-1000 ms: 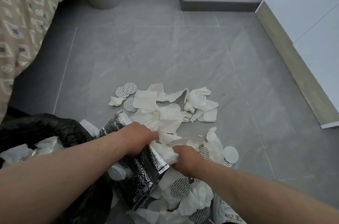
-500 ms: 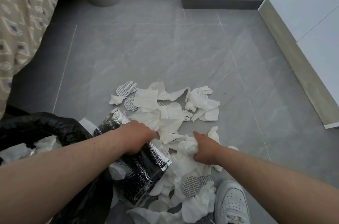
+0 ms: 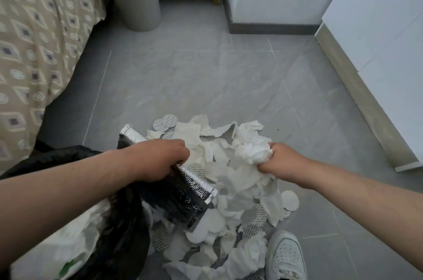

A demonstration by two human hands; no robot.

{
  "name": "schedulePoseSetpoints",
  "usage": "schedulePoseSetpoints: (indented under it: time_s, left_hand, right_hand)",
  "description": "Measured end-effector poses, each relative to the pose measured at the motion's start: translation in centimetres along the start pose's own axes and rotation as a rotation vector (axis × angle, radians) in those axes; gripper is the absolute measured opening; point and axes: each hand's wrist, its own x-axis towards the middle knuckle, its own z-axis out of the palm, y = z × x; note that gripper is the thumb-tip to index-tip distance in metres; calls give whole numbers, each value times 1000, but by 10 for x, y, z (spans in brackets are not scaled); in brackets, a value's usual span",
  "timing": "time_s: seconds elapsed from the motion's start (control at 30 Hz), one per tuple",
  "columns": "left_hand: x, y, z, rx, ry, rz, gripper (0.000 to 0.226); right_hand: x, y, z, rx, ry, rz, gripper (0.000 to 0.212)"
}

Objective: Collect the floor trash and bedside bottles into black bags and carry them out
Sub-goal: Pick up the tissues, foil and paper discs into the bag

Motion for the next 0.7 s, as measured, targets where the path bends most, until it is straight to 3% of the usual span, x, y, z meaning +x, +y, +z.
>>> schedulePoseSetpoints:
  time_s: [0.17,0.3,0.43,0.57,0.7]
  left_hand:
    - [-45,16,-47,-268,340,-146,14]
    - [-88,19,-67,-563,630,-251,24]
    - [-142,13,-68,-1005,846,-318,28]
    - [-204,-3,-43,-1533,1050,-327,26]
    - [-251,-25,5,-1772,1211,-448,22]
  right_hand:
    - [-25,-45,-24,223,94,1,22]
    - [-46,-87,-34,415,160,-28,23]
    - [-71,-133,-37,673,188,-32,20]
    - [-98,-170,-25,853,53,-77,14]
    - [-112,-194,1,822,-50,-94,19]
